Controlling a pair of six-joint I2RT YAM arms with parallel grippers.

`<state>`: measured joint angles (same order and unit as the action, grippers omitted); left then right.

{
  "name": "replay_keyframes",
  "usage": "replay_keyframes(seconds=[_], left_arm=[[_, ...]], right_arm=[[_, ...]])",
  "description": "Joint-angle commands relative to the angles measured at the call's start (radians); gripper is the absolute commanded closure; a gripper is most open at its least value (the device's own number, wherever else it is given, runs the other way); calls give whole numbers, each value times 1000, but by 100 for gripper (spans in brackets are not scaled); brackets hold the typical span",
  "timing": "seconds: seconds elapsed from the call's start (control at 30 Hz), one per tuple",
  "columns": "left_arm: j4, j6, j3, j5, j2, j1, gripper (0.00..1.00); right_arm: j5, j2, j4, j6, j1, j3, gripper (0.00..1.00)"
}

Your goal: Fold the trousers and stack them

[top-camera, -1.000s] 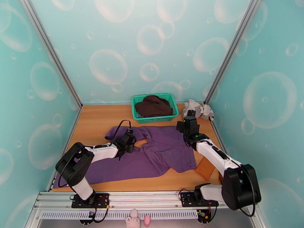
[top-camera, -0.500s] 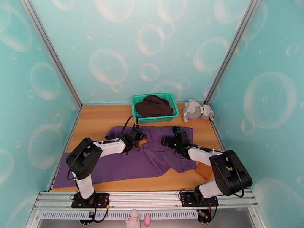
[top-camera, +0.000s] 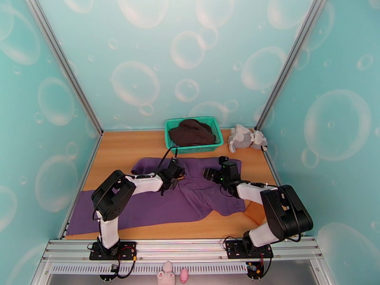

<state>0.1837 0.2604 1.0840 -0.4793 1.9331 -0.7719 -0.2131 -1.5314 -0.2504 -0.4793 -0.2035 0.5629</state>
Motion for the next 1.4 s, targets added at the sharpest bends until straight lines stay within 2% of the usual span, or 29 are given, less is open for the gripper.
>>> replay_keyframes(seconds=[0.0, 0.1, 0.27, 0.43, 0.57, 0.77, 1.0, 1.13, 1.37], left_arm=[[40, 25, -15, -33, 0, 3, 94], [46, 36, -25, -47, -41, 4, 100], [54, 49, -36, -60, -117, 24, 100], [68, 85, -53, -64, -207, 83, 100], [67, 100, -81, -67, -291, 171, 100], [33, 108, -125, 22, -408, 301, 100], [52, 130, -116, 41, -456, 410, 100], [74, 136, -56, 51, -469, 533, 100], [165, 137, 94, -29, -487, 705, 100]], right_arm=[[1, 0, 16, -23, 16, -11, 11], [4, 0, 16, -19, 19, -10, 11], [10, -11, 25, -16, 21, -4, 11], [24, -22, 28, -27, 29, -4, 10], [23, -31, 23, -35, 42, -7, 10], [12, -26, 18, -34, 53, -12, 10], [17, -42, 22, -31, 55, -4, 10], [36, -61, 37, -34, 60, 3, 10], [34, -62, 40, -54, 88, -5, 10]])
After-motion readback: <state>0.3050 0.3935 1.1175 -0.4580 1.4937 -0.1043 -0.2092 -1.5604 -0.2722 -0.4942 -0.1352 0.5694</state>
